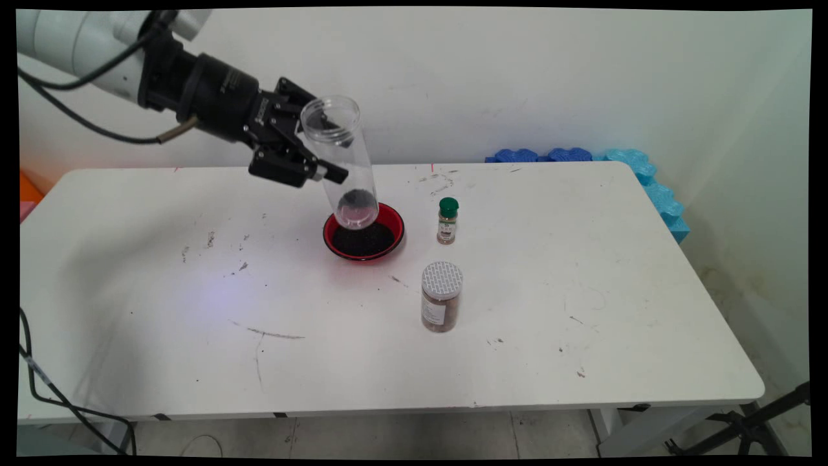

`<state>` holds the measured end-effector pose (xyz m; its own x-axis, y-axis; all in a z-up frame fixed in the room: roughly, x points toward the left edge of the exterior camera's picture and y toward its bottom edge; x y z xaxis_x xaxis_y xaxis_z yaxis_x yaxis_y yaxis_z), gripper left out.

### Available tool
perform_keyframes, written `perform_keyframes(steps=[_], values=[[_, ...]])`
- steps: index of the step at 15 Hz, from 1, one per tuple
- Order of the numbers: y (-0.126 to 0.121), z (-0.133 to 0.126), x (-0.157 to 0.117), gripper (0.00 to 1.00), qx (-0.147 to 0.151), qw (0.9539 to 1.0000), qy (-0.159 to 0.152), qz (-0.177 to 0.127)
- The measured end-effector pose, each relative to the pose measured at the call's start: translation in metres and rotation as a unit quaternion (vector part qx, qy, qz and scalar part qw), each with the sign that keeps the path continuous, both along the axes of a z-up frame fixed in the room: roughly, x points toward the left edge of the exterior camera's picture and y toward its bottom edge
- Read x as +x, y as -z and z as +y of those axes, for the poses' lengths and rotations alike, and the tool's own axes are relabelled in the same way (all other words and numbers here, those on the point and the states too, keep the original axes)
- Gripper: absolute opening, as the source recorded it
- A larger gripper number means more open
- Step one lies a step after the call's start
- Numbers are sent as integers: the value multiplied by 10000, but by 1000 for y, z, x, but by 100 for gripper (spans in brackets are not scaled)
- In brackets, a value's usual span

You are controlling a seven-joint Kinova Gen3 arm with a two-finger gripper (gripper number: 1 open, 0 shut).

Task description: Place the picked object on the table

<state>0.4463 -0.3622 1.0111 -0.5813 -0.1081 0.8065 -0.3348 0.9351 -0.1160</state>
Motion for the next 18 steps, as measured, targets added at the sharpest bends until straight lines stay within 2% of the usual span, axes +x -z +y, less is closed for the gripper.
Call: perform_keyframes(steps=[7,18], values=[[44,19,-6,0,264,9994,-205,4],[134,48,-23,0,572,9954,-690,333]])
